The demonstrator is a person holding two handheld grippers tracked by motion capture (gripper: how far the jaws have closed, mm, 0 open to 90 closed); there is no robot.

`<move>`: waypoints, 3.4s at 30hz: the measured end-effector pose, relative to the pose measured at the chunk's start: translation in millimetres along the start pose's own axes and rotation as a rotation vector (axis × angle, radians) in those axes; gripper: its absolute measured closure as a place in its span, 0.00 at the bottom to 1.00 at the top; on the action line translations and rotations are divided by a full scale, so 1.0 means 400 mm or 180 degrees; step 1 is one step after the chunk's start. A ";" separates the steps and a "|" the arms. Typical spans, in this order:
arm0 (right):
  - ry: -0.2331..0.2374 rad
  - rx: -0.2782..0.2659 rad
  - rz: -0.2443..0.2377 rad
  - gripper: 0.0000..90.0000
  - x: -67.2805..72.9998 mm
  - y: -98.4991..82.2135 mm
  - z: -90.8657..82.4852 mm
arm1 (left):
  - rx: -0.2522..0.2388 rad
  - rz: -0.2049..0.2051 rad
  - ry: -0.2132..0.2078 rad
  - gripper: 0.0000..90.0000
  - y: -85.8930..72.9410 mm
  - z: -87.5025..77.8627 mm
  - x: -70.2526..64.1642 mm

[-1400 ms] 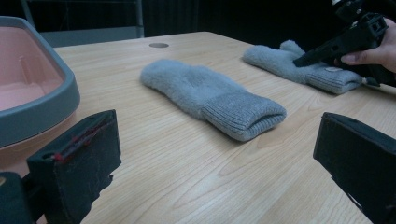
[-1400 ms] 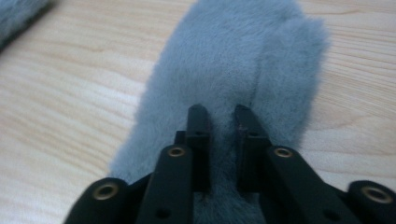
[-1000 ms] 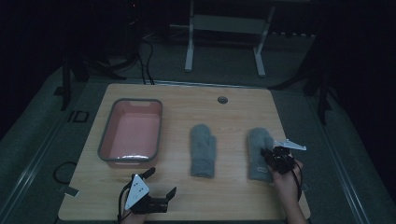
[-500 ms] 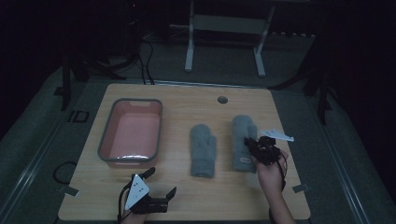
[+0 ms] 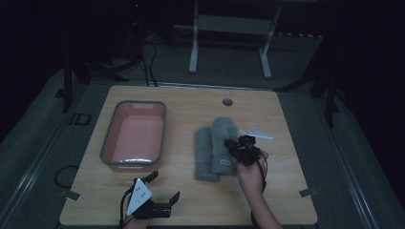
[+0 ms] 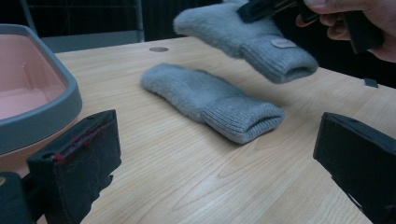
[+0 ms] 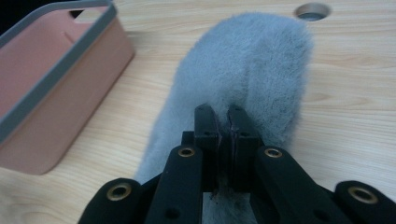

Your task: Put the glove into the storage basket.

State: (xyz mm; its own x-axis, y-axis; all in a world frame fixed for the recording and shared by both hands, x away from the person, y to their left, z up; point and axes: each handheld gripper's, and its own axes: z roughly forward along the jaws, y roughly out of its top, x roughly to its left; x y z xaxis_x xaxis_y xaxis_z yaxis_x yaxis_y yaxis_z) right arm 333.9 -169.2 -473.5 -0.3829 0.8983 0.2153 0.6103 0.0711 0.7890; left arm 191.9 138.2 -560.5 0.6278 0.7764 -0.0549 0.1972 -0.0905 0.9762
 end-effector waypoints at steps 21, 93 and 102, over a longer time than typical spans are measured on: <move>0.0026 0.0301 0.0074 0.93 0.070 -0.071 0.129 | -0.0034 -0.0088 -0.0004 0.01 0.000 -0.004 -0.001; 0.0947 0.0993 -0.1033 0.85 -0.066 -0.067 0.191 | 0.1938 -0.1108 -0.0719 0.79 0.116 0.484 0.137; 0.0879 0.0813 -0.0988 0.90 -0.053 -0.066 0.168 | 0.1864 -0.1073 -0.0697 0.89 0.138 0.469 0.132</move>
State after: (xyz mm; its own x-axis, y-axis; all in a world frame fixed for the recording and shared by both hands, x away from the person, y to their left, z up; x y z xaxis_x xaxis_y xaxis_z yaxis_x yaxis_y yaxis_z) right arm 372.2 -160.9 -537.5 -0.7225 0.6716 0.1641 0.5755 0.4527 0.6810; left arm 377.1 57.2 -548.9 0.5863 0.6834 -0.4350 0.7410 -0.2355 0.6289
